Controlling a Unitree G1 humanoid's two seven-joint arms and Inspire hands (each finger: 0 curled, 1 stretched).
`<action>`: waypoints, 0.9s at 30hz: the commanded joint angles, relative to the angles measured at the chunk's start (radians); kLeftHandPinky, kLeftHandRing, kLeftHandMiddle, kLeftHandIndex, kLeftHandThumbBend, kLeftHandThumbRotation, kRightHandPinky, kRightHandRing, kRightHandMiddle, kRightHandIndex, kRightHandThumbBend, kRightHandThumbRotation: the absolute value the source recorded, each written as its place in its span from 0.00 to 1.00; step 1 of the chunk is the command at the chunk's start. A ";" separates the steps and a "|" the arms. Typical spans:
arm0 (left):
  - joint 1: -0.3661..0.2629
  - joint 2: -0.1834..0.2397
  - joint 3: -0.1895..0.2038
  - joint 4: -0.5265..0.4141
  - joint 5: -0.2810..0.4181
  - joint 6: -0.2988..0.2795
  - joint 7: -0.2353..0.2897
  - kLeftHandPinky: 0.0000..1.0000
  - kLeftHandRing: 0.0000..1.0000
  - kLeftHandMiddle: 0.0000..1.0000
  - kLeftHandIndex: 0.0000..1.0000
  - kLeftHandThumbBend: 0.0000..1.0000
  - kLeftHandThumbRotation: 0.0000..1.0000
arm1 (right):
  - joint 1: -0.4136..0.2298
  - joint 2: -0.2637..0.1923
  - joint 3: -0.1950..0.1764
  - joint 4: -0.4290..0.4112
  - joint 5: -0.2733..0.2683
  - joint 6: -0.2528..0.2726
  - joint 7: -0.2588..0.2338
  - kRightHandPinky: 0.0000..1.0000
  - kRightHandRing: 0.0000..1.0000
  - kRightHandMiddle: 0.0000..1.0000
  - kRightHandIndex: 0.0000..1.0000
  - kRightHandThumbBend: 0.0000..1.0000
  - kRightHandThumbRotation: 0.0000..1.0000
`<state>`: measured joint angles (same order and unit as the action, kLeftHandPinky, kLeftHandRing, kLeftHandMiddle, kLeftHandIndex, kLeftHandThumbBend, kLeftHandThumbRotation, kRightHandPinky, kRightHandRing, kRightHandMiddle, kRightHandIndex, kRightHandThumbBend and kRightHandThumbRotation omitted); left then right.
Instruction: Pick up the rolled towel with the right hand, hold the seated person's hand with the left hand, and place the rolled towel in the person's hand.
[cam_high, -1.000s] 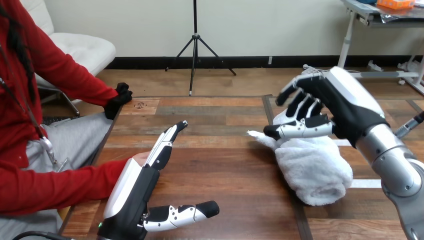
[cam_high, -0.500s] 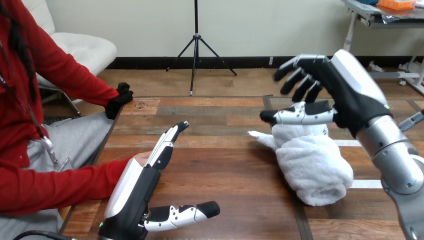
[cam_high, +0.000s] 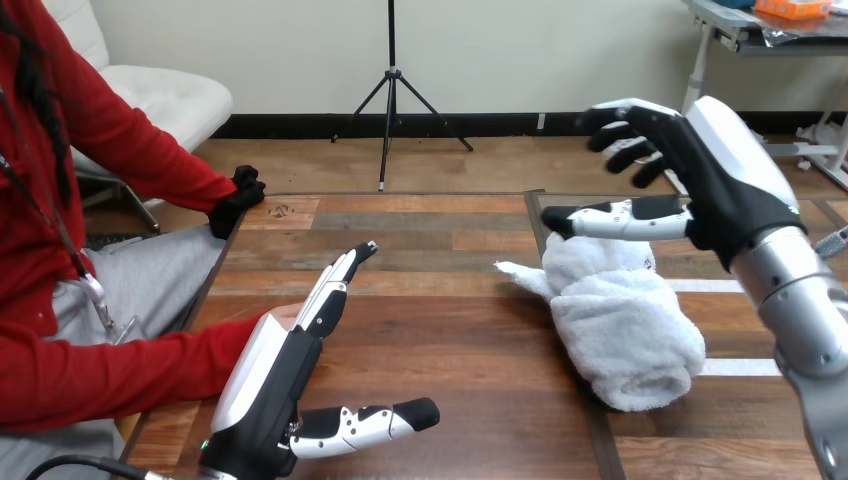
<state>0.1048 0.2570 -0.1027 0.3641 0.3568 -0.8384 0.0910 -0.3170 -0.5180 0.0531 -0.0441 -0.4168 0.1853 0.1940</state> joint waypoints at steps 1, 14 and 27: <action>-0.074 -0.011 -0.004 0.008 -0.030 -0.024 -0.005 0.95 0.99 0.98 0.97 1.00 0.58 | -0.148 -0.019 0.001 0.116 -0.015 0.053 0.019 0.78 0.88 0.91 0.93 1.00 0.57; -0.086 -0.019 -0.013 0.020 -0.049 -0.023 -0.027 0.97 1.00 0.98 0.97 1.00 0.56 | -0.311 0.009 0.065 0.472 -0.055 0.043 -0.001 0.87 0.95 0.98 0.99 1.00 0.67; -0.090 -0.032 -0.012 0.030 -0.024 -0.045 -0.006 0.97 1.00 0.98 0.98 1.00 0.57 | -0.455 0.064 0.143 0.821 -0.090 0.037 -0.043 0.83 0.95 1.00 1.00 1.00 0.77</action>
<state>0.0982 0.2455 -0.1063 0.3957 0.3392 -0.8411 0.0703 -0.5881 -0.5016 0.1588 0.5859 -0.4812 0.2400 0.2009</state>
